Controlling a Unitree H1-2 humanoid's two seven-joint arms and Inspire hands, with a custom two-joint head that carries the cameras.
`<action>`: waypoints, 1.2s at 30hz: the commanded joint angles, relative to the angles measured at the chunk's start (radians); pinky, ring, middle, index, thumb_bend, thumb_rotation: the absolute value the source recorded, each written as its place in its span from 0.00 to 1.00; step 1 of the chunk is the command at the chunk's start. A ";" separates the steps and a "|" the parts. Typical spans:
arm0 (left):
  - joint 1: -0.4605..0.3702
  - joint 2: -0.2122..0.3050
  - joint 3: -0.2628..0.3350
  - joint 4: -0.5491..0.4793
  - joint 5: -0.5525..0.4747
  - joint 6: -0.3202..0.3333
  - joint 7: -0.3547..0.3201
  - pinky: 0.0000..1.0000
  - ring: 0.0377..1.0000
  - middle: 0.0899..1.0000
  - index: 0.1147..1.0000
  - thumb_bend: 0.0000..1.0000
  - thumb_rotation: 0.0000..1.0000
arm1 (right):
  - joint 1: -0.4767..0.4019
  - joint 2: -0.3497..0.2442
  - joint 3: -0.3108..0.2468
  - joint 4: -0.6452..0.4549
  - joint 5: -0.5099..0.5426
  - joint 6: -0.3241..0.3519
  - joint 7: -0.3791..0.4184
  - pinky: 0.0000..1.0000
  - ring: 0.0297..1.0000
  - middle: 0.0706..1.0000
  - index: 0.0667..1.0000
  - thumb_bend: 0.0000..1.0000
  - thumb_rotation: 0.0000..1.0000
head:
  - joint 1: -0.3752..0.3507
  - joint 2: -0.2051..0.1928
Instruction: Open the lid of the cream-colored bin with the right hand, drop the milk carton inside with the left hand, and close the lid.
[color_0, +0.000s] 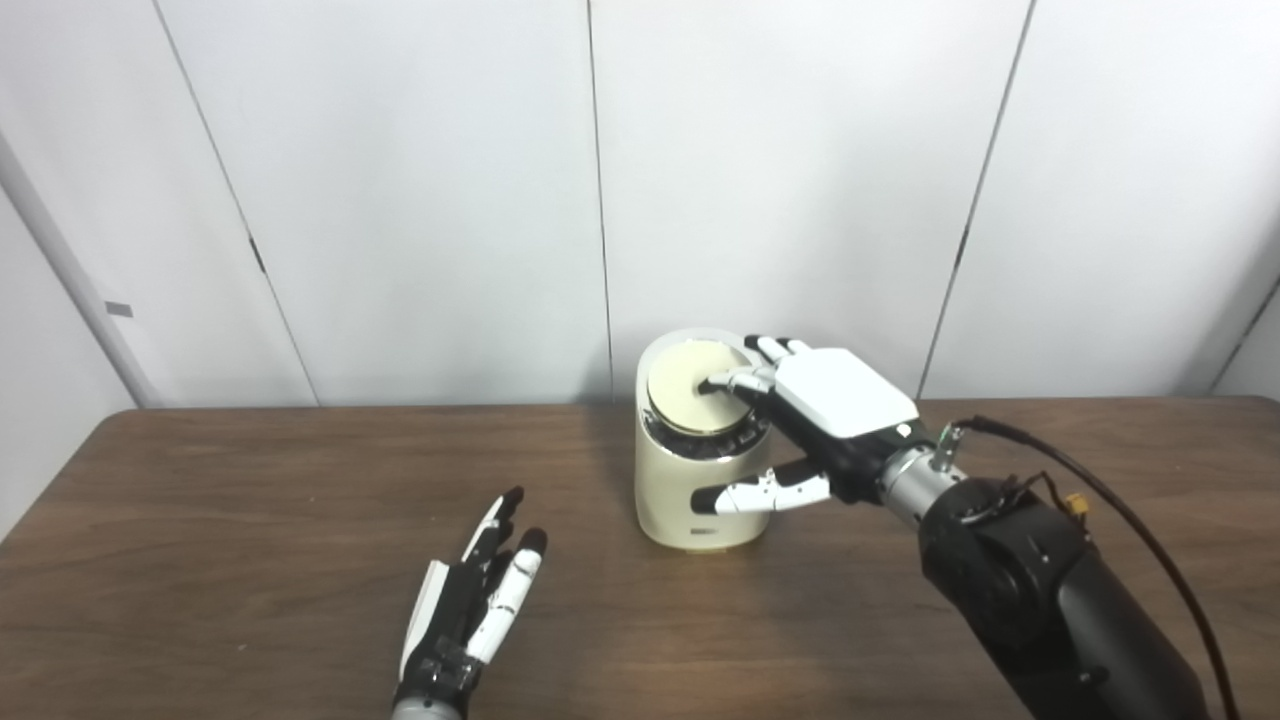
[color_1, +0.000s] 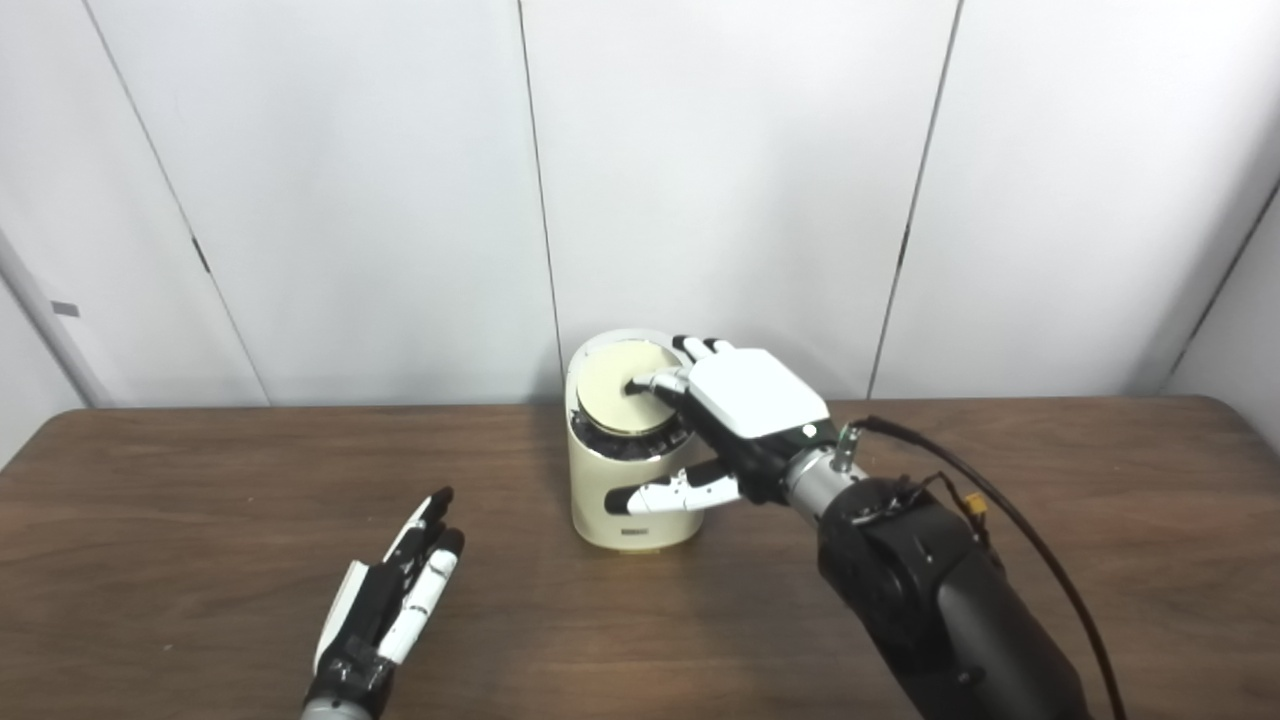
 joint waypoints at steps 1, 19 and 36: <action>-0.032 -0.004 0.002 -0.043 0.002 -0.009 0.009 0.95 0.98 0.99 1.00 0.56 0.86 | -0.015 -0.010 0.007 -0.034 -0.028 -0.035 0.007 1.00 1.00 0.88 0.87 0.59 0.84 | 0.001 0.002; -0.036 -0.011 -0.002 -0.058 0.008 0.000 0.010 0.96 0.98 0.99 1.00 0.56 0.87 | 0.049 -0.004 -0.014 -0.071 -0.129 -0.099 0.045 1.00 1.00 0.98 0.88 0.60 0.93 | 0.013 0.019; -0.048 -0.025 0.000 -0.058 0.009 0.014 0.014 0.95 0.97 0.98 1.00 0.59 0.87 | 0.069 0.013 -0.017 -0.031 -0.151 -0.131 0.052 1.00 1.00 0.99 0.84 0.67 1.00 | 0.022 0.029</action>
